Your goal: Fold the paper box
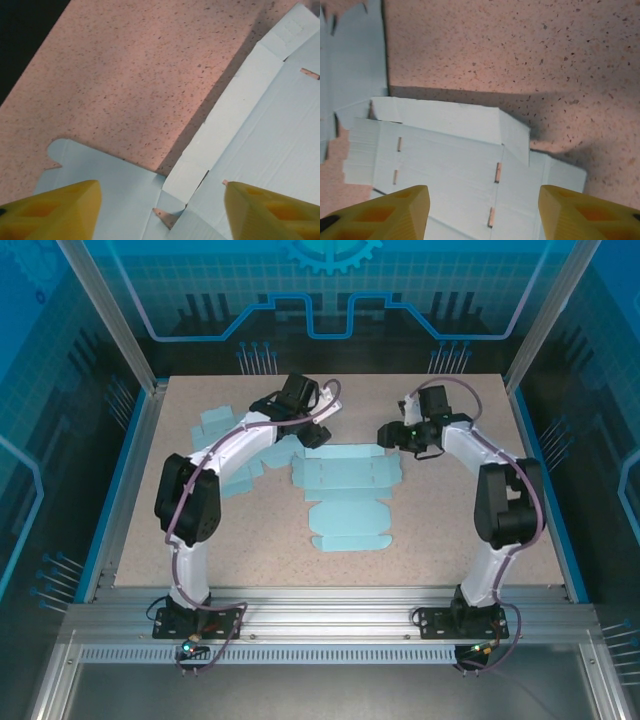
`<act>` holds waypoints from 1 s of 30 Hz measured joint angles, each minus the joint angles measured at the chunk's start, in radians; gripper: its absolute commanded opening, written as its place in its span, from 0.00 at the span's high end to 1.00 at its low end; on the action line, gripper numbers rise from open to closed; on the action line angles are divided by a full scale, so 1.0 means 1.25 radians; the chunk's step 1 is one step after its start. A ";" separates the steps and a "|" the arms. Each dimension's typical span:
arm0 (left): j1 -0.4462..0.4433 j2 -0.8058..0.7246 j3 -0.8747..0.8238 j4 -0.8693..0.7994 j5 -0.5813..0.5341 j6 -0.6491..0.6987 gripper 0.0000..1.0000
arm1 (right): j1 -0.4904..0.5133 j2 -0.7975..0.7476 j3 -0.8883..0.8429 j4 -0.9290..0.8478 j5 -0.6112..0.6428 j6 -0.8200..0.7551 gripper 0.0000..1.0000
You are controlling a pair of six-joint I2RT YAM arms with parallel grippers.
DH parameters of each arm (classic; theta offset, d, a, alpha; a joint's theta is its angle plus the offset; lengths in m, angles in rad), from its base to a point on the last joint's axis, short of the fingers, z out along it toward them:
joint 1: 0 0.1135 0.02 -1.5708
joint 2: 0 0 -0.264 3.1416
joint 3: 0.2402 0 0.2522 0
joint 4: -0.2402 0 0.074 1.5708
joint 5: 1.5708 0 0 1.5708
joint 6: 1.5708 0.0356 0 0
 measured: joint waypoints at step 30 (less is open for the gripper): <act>0.081 0.309 0.366 -0.313 0.190 0.101 0.22 | 0.049 0.245 0.226 -0.095 0.023 -0.104 0.83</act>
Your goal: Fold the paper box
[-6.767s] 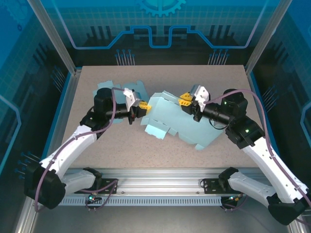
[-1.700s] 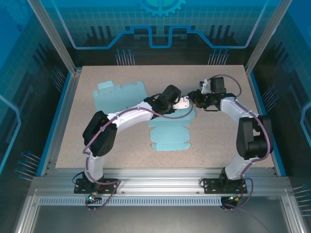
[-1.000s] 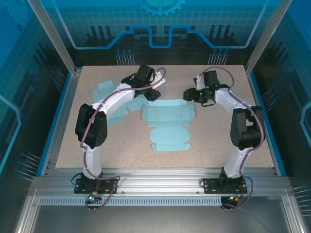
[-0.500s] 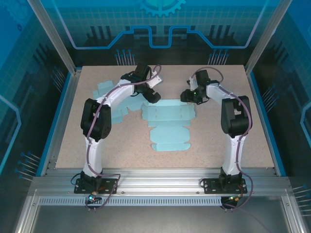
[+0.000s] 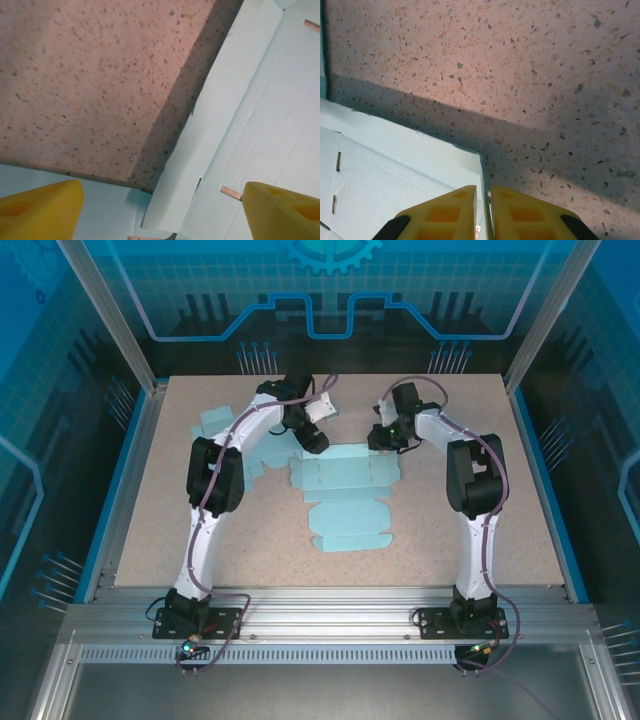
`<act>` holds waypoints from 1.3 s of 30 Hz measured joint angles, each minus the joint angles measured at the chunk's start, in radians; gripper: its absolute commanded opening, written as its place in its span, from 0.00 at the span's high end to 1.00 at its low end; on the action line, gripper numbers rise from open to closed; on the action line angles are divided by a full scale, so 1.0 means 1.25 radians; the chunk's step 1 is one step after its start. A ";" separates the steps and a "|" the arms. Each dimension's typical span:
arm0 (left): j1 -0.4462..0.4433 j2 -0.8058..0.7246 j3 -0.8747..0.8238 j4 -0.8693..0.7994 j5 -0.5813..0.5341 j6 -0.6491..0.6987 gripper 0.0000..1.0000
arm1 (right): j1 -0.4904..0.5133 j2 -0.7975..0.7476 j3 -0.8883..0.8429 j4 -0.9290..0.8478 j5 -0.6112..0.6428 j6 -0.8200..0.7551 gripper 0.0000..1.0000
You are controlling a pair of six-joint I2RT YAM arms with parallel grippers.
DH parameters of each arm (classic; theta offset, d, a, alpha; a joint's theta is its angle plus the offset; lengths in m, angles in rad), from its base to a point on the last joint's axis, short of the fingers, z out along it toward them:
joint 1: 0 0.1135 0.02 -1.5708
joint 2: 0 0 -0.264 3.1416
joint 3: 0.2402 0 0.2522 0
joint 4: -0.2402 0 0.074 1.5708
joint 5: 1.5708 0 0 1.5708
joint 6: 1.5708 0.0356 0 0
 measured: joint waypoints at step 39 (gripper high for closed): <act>0.013 0.108 0.099 -0.143 0.036 0.082 0.48 | -0.006 -0.033 -0.031 0.019 -0.005 0.016 0.61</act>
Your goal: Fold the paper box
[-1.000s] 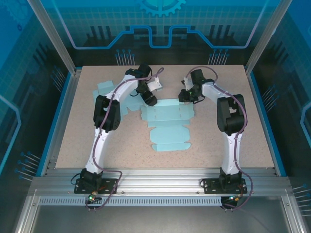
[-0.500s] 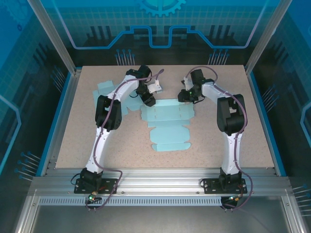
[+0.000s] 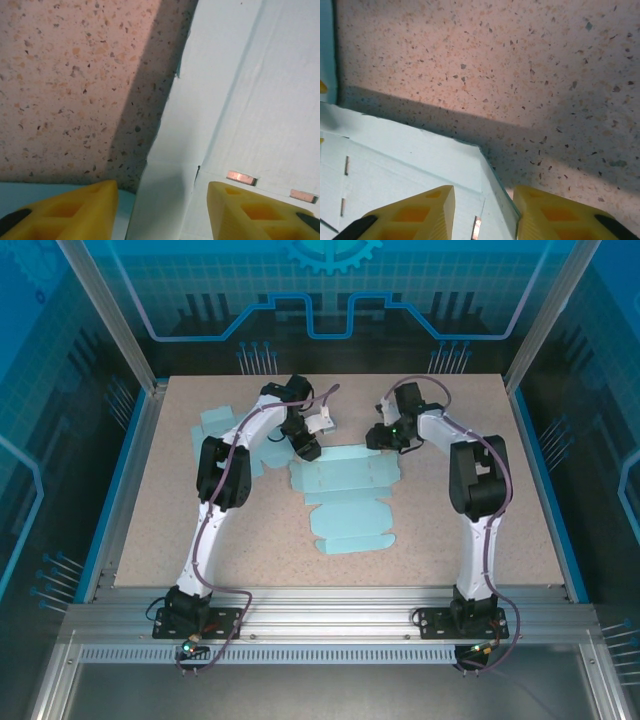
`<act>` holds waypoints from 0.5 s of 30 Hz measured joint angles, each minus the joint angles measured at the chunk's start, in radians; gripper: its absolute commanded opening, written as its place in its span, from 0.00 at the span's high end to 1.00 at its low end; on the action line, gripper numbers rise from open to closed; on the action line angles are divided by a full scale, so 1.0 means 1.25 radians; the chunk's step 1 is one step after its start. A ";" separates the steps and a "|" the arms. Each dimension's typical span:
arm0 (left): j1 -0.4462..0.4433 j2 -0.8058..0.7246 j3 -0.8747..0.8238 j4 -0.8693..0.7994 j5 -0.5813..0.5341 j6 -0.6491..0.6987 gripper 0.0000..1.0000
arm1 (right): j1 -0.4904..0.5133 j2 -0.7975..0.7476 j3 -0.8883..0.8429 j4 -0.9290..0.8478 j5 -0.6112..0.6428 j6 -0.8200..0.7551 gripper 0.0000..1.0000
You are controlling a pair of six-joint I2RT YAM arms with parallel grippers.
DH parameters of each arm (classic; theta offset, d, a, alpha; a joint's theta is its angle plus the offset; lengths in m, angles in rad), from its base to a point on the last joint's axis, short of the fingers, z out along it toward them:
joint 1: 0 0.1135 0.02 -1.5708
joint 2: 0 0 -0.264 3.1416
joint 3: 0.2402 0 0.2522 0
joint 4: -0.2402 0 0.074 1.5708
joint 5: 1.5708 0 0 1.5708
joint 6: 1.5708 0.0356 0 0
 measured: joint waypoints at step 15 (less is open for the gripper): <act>0.000 0.013 -0.001 -0.007 -0.009 0.023 0.85 | -0.008 -0.132 -0.067 0.027 0.000 0.038 0.35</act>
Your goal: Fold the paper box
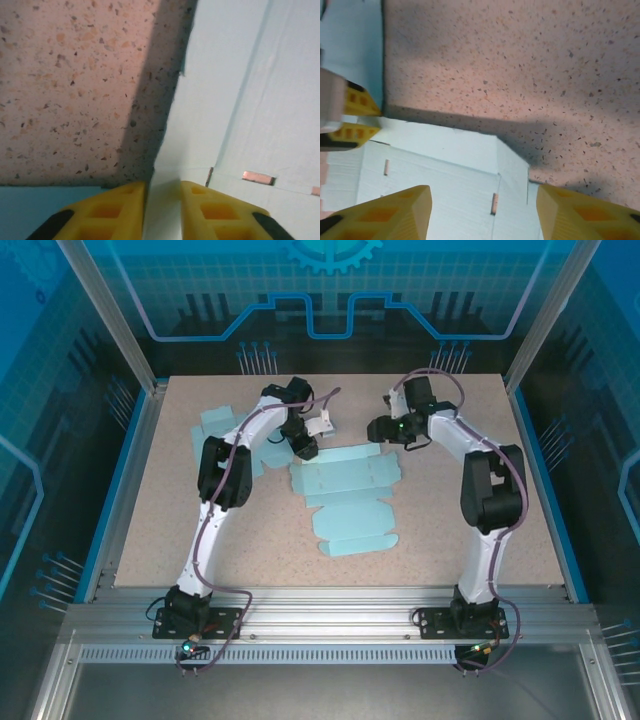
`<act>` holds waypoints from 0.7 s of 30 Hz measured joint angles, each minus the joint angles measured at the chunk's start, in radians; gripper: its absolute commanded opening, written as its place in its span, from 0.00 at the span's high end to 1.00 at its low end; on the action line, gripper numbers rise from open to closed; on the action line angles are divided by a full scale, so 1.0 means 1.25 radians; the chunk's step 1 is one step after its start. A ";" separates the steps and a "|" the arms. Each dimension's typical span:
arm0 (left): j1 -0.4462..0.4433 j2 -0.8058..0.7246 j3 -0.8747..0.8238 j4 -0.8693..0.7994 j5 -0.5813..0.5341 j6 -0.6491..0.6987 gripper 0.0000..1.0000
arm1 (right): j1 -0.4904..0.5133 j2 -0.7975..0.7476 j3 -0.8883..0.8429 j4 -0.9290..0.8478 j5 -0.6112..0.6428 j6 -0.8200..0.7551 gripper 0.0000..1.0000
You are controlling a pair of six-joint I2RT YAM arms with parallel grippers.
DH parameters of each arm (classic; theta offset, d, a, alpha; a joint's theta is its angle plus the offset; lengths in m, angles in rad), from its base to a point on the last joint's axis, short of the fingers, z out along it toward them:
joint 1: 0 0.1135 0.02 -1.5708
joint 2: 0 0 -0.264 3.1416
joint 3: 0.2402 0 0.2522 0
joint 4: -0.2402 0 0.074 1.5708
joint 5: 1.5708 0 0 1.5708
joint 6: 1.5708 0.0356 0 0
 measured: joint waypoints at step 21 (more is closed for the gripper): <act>-0.101 -0.341 -0.335 0.316 -0.114 0.020 1.00 | -0.008 -0.372 -0.226 -0.019 0.100 0.093 0.00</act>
